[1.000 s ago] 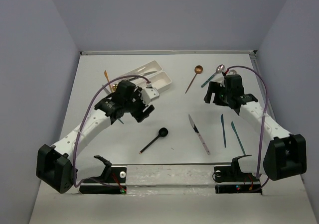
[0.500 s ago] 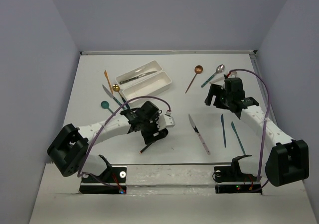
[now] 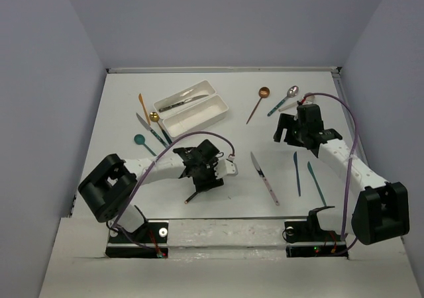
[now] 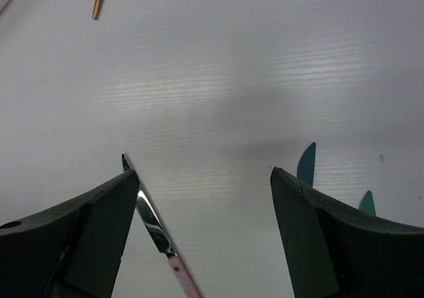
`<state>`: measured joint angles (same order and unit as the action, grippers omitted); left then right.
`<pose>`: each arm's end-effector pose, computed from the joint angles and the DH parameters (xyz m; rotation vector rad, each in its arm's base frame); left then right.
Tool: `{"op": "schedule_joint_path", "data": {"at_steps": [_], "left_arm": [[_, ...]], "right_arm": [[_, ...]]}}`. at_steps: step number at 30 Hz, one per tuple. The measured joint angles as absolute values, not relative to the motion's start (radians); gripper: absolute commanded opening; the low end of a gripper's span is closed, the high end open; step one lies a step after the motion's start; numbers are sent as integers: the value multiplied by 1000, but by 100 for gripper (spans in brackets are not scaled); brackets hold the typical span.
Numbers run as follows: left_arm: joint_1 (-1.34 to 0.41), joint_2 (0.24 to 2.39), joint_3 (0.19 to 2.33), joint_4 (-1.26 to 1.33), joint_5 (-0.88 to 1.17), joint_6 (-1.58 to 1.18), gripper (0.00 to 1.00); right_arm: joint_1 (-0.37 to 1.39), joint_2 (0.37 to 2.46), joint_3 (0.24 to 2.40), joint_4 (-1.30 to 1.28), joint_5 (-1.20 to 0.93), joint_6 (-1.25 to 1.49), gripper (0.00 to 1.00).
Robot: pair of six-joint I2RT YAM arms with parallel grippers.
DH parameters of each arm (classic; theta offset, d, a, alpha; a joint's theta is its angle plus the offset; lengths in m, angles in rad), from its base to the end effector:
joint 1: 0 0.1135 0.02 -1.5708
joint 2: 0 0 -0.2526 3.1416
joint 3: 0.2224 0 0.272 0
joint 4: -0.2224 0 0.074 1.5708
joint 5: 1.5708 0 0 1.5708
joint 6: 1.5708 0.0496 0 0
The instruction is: Sort the eating utensils into containers
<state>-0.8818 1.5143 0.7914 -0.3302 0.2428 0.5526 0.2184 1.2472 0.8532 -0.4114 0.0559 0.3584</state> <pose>0.1846 -0.2429 0.1290 1.7981 1.9321 -0.4319 0.2869 0.0608 0.2175 0.1936 2.3768 0.2091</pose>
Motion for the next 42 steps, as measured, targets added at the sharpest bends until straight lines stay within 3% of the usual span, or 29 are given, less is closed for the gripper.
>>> {"op": "schedule_joint_path", "data": {"at_steps": [1,3,4,8,15,20,27,40,42], "left_arm": [[-881,1517,791,-319,235,553,46],[-875,1518,791,-308,231,548,35],[-873,1518,791,-305,229,551,22],[-839,1520,794,-298,223,541,0],[-775,1521,857,-356,220,522,0],[-636,1481,1032,-413,238,514,0],[-474,1451,1249,-274,105,559,0],[-482,1837,1405,-234,49,652,0],[-477,1868,1416,-237,47,663,6]], "right_arm": [[218,1252,854,-411,59,357,86],[218,1258,854,-412,62,355,86],[218,1262,854,-411,63,355,86],[218,1266,854,-412,66,351,86],[218,1266,854,-412,71,344,86],[218,1266,854,-411,71,342,86],[218,1285,854,-410,61,335,87],[218,1303,854,-410,20,310,85],[223,1303,854,-410,9,309,84]]}}
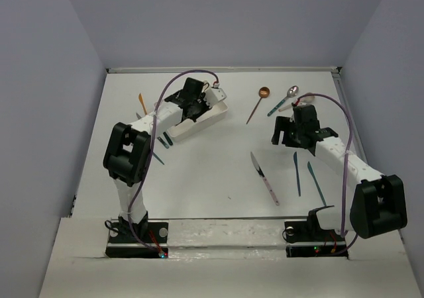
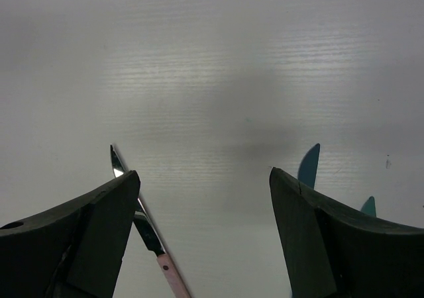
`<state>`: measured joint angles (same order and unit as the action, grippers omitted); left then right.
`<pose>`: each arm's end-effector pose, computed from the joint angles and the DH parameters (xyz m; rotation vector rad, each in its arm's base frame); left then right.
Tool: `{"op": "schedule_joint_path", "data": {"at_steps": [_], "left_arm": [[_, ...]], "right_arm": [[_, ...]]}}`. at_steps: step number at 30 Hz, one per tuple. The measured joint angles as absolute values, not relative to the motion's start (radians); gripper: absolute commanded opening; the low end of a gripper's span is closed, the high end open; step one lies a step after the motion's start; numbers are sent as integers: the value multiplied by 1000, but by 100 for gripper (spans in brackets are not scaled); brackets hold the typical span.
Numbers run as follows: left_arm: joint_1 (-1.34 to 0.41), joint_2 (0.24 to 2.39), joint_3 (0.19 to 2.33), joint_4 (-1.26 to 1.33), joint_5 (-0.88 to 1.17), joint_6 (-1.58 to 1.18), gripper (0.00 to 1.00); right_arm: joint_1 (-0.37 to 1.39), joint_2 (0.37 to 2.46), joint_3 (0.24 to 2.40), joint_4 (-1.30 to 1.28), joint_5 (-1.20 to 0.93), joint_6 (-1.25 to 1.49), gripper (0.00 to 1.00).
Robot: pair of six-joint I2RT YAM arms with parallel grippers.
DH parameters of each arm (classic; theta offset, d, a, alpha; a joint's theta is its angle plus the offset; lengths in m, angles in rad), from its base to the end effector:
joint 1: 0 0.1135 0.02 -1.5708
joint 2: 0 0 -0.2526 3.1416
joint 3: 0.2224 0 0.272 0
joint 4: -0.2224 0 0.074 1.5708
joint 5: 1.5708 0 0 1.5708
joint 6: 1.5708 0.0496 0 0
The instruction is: Sort the eating utensils into containers
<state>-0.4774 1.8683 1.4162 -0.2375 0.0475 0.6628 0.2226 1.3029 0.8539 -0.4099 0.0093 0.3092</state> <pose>0.4023 -0.2108 0.2145 1.2409 1.8887 0.0452 0.2917 0.0655 0.2024 0.1100 2.4403 0.2277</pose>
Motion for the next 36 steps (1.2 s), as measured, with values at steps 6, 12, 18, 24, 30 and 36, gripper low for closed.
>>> {"op": "schedule_joint_path", "data": {"at_steps": [6,12,18,24,30,36], "left_arm": [[-470,1901,1432,-227,40,682,16],[-469,1931,1443,-228,49,693,32],[-463,1953,1443,-233,67,691,56],[-462,1953,1446,-239,78,679,61],[-453,1946,1502,-278,98,649,63],[-446,1846,1500,-317,109,626,65]], "right_arm": [[295,1304,854,-413,-8,298,83],[389,1316,862,-475,25,321,82],[439,1321,860,-545,39,367,82],[493,1321,844,-572,39,410,78],[550,1331,785,-600,37,466,75],[636,1396,757,-631,36,521,71]]}}
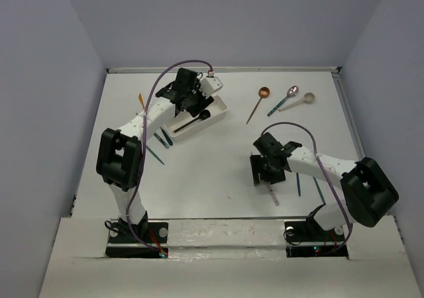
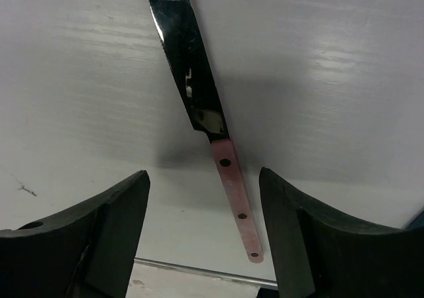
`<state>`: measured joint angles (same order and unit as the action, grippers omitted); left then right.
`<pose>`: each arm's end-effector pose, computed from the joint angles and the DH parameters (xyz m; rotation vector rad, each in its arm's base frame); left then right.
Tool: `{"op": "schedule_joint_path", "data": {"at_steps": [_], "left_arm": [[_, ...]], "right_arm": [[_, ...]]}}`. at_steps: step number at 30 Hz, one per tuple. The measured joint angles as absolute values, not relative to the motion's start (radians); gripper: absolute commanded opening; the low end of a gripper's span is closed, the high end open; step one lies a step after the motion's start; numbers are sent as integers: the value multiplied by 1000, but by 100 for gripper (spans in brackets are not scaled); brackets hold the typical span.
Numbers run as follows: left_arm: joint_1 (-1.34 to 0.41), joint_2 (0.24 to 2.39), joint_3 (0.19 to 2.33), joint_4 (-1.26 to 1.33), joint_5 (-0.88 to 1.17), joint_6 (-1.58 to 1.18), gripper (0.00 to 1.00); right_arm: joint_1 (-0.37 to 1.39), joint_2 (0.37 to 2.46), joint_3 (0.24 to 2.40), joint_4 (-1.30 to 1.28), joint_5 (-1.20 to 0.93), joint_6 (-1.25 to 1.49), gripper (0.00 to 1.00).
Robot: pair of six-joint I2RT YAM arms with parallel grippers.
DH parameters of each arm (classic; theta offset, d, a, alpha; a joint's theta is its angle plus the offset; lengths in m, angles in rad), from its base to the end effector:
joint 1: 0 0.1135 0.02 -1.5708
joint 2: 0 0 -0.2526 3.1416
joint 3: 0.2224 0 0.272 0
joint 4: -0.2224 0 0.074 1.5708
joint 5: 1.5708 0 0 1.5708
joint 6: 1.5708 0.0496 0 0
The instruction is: Sort the eating utensils into containers
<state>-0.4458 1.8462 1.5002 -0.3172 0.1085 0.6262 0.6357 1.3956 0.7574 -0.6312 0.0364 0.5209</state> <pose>0.4089 -0.2014 0.2471 1.1890 1.8860 -0.0226 0.2115 0.1538 0.1344 -0.1563 2.8589 0.1940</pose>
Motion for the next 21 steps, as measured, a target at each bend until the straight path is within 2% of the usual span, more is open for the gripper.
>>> {"op": "schedule_joint_path", "data": {"at_steps": [1,4,5,7,8,16,21], "left_arm": [[-442,1818,1496,-319,112,622,65],[-432,1752,1475,-320,122,611,65],[-427,1729,1462,-321,126,606,65],[-414,1687,1436,-330,136,597,65],[-406,1668,1423,-334,142,593,66],[-378,1507,1318,-389,182,575,67],[-378,1380,1312,-433,249,561,68]], "right_arm": [[644,1409,757,-631,37,525,66],[666,1463,778,-647,51,538,42],[668,1482,793,-667,66,544,28],[668,1502,810,-683,74,548,14],[667,1515,820,-694,86,551,0],[667,1537,850,-708,112,554,0],[667,1440,864,-608,117,544,0]]}}
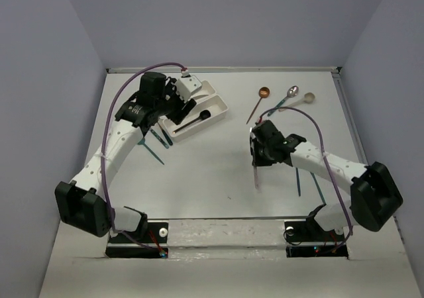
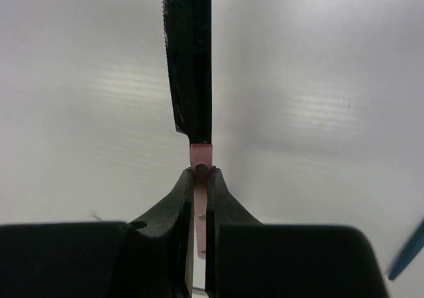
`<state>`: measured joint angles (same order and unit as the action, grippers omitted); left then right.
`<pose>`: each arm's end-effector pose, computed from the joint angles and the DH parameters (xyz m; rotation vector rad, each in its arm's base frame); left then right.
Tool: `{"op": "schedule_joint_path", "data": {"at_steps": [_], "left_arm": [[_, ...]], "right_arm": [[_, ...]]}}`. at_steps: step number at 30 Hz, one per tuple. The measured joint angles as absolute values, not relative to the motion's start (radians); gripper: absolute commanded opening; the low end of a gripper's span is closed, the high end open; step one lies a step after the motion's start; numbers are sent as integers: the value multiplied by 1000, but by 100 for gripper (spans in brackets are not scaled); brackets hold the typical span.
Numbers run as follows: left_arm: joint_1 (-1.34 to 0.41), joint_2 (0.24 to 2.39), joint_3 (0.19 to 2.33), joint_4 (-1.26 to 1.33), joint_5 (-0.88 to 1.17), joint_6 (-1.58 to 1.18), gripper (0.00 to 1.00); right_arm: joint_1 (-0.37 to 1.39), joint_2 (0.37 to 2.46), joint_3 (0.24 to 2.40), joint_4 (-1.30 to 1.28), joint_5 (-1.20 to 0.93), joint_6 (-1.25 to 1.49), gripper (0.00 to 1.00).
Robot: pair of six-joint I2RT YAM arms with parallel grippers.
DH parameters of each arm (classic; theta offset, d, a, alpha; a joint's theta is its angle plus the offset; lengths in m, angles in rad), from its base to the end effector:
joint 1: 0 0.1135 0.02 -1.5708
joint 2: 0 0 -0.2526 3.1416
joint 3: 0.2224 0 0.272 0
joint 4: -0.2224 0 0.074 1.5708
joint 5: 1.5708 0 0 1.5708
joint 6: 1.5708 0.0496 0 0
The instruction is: Sort the eating utensils into containers
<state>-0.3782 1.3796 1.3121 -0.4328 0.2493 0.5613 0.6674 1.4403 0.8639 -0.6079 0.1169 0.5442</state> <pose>0.3187 -0.1398 0.3449 1.0647 1.7605 -0.1448 0.2304 0.1742 0.1555 -0.1380 2.7498 0.1743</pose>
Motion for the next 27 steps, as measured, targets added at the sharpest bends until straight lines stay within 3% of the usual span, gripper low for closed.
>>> {"op": "schedule_joint_path", "data": {"at_steps": [5,13,16,27], "left_arm": [[-379,1303,1340,-479,379,523,68],[-453,1292,1329,-478,546,435,76],[-501,1292,1308,-437,546,400,82],[-554,1351,1278,-290,444,325,81]], "right_arm": [[667,1314,987,-395,131,537,0],[669,1378,1147,-6,141,588,0],[670,1426,1153,78,136,626,0],[682,1459,1151,175,98,688,0]]}}
